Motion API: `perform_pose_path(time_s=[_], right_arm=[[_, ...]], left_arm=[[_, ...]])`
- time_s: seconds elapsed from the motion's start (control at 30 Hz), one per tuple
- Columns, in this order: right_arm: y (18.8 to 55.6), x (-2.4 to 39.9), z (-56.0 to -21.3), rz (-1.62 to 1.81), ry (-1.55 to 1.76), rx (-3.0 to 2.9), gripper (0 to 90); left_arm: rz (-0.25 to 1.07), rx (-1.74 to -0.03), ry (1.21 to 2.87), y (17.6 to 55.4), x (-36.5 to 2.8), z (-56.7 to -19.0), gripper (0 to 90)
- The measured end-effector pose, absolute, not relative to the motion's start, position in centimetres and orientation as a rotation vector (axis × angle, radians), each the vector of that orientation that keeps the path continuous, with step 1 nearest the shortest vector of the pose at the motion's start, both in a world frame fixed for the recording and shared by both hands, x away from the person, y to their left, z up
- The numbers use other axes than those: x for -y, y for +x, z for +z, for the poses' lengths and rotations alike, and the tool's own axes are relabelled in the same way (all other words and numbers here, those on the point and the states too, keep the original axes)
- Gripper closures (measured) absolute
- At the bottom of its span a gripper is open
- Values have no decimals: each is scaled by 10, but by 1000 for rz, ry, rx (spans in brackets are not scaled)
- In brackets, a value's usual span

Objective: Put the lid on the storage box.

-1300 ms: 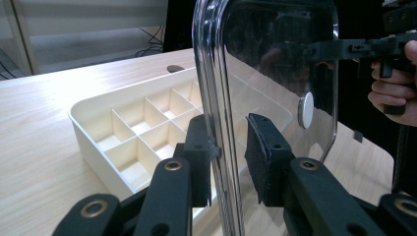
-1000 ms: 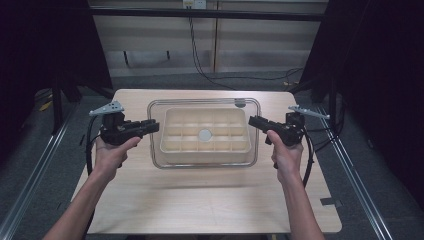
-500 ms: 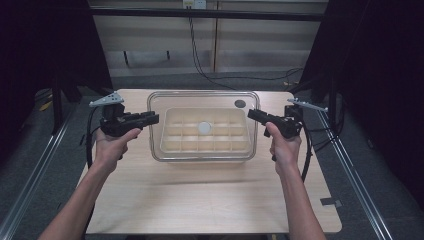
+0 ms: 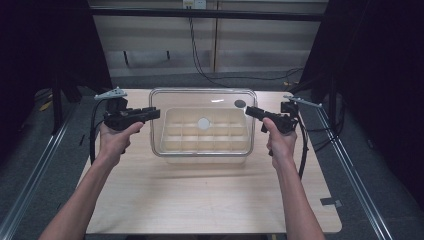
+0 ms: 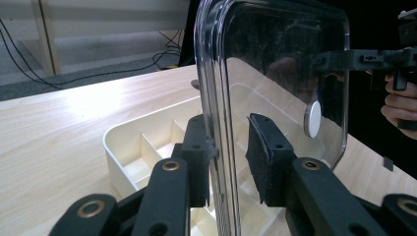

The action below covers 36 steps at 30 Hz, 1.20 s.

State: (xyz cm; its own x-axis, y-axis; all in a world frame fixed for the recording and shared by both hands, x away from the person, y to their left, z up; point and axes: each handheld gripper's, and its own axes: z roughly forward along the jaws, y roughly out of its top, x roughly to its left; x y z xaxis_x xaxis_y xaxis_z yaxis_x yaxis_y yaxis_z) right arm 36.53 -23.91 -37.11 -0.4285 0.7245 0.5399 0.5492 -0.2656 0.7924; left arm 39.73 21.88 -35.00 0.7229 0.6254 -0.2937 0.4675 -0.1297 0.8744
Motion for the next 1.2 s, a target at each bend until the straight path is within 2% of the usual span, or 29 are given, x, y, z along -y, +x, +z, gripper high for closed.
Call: perform_pose_path(time_s=[1.2], right_arm=[[395, 243, -385, 1697, 1626, -1849, 671]], left_arm=[[153, -934, 1780, 430, -209, -374, 677]])
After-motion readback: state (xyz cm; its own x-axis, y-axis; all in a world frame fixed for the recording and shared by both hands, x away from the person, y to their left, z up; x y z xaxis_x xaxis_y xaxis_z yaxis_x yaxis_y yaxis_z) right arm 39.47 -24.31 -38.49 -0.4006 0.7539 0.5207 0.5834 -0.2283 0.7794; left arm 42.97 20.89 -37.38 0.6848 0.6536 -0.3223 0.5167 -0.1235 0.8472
